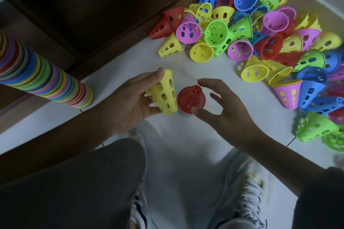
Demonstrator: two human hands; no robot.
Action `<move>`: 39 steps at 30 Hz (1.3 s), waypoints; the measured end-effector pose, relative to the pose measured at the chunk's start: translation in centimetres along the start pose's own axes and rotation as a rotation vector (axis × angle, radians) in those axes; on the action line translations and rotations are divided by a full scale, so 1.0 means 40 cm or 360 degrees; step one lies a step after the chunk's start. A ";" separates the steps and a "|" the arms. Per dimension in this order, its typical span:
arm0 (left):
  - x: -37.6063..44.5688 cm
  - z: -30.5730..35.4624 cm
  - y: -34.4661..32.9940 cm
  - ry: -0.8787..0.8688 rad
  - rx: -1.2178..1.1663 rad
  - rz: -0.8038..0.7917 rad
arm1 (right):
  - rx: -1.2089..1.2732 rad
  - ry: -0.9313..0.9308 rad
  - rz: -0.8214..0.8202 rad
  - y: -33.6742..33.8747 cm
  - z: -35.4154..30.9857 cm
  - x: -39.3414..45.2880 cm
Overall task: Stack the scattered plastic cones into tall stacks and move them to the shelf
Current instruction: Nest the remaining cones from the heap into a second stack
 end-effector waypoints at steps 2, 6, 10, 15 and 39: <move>0.003 0.009 -0.018 -0.0069 0.0064 0.0051 | -0.0069 0.0024 -0.0021 0.005 -0.020 -0.013; 0.011 0.020 -0.052 -0.0155 0.0348 0.0046 | -0.0385 0.0158 0.0003 0.010 -0.059 -0.031; 0.011 0.015 -0.098 -0.0284 0.0845 -0.0033 | -0.0616 0.0386 0.0208 0.009 -0.083 -0.043; 0.015 0.013 -0.117 -0.0420 0.1090 -0.0067 | -0.0799 0.0561 0.0401 0.028 -0.090 -0.054; 0.102 0.044 0.063 -0.0365 0.1800 0.0261 | -0.0864 0.0216 0.0098 0.024 -0.043 0.002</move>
Point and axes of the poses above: each hand's wrist, its own x-axis towards the middle knuckle, its own y-axis out of the back of the hand, z = x × y, the point moved 2 cm from there along x, towards the middle knuckle, and after that the axes turned 15 degrees about -z, right-handed, at the moved point
